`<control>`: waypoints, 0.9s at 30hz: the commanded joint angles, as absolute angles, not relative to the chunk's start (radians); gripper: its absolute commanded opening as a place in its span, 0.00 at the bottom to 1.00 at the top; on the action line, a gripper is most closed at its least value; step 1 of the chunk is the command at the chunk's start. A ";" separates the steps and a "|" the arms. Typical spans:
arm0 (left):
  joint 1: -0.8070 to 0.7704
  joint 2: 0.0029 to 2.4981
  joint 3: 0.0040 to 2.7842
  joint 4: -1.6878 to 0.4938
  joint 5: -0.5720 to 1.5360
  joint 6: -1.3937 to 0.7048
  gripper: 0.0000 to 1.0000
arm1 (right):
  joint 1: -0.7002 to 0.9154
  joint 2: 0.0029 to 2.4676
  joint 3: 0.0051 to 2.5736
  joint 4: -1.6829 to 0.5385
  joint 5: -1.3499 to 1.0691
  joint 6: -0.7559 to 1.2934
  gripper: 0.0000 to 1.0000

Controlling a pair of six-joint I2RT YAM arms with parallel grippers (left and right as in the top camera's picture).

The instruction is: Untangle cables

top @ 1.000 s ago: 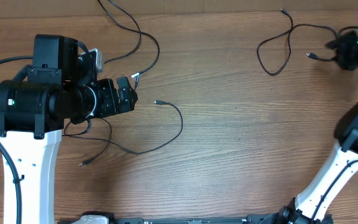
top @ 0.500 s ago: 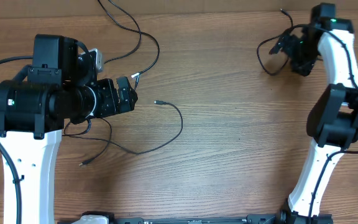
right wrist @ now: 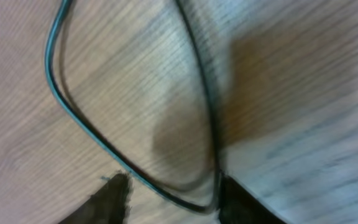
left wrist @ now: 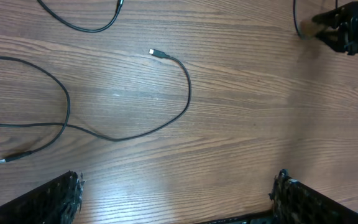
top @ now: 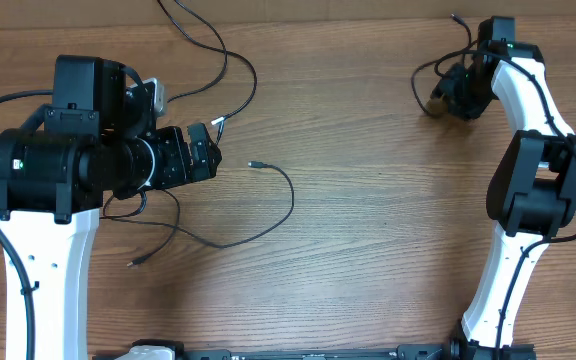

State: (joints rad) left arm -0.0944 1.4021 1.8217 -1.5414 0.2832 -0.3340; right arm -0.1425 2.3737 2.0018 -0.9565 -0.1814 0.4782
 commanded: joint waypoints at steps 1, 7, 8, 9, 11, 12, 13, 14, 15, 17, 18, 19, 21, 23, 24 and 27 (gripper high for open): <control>-0.099 1.401 1.835 -1.540 0.278 -0.321 0.99 | -0.143 2.349 1.999 -0.916 -0.214 0.522 0.32; -0.099 1.401 1.835 -1.540 0.278 -0.321 0.99 | -0.145 2.349 1.999 -0.809 -0.214 0.581 0.08; -0.099 1.401 1.835 -1.540 0.278 -0.321 1.00 | -0.145 2.349 1.999 -0.793 -0.215 0.580 0.05; -0.099 1.401 1.835 -1.540 0.278 -0.321 1.00 | -0.145 2.349 1.999 -0.776 -0.214 0.580 0.04; -0.099 1.401 1.835 -1.540 0.278 -0.321 1.00 | -0.145 2.349 1.999 -0.745 -0.215 0.580 0.04; -0.099 1.401 1.835 -1.540 0.278 -0.321 0.99 | -0.145 2.349 1.999 -0.735 -0.215 0.580 0.04; -0.099 1.401 1.835 -1.540 0.278 -0.321 1.00 | -0.145 2.349 1.999 -0.718 -0.215 0.580 0.04; -0.099 1.401 1.835 -1.540 0.278 -0.321 1.00 | -0.145 2.349 1.999 -0.705 -0.215 0.580 0.04; -0.099 1.401 1.835 -1.540 0.278 -0.321 1.00 | -0.144 2.349 1.999 -0.691 -0.215 0.580 0.04; -0.099 1.401 1.835 -1.540 0.278 -0.321 1.00 | -0.144 2.349 1.999 -0.673 -0.215 0.580 0.04; -0.099 1.401 1.835 -1.540 0.278 -0.321 1.00 | -0.144 2.349 1.999 -0.665 -0.214 0.580 0.04; -0.099 1.401 1.835 -1.540 0.278 -0.321 1.00 | -0.144 2.349 1.999 -0.657 -0.214 0.579 0.04; -0.099 1.401 1.835 -1.540 0.278 -0.321 1.00 | -0.144 2.350 1.999 -0.644 -0.205 0.574 0.04; -0.099 1.401 1.835 -1.540 0.278 -0.321 0.99 | -0.144 2.350 1.999 -0.639 -0.180 0.568 0.08; -0.099 1.401 1.835 -1.540 0.278 -0.321 1.00 | -0.144 2.351 1.999 -0.640 -0.161 0.568 0.08; -0.099 1.401 1.835 -1.540 0.278 -0.321 1.00 | -0.148 2.352 1.999 -0.659 -0.147 0.546 0.17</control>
State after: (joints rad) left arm -0.0944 1.4021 1.8214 -1.5414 0.2832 -0.3340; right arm -0.1425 2.3737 1.9999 -0.6540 -0.1818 0.5716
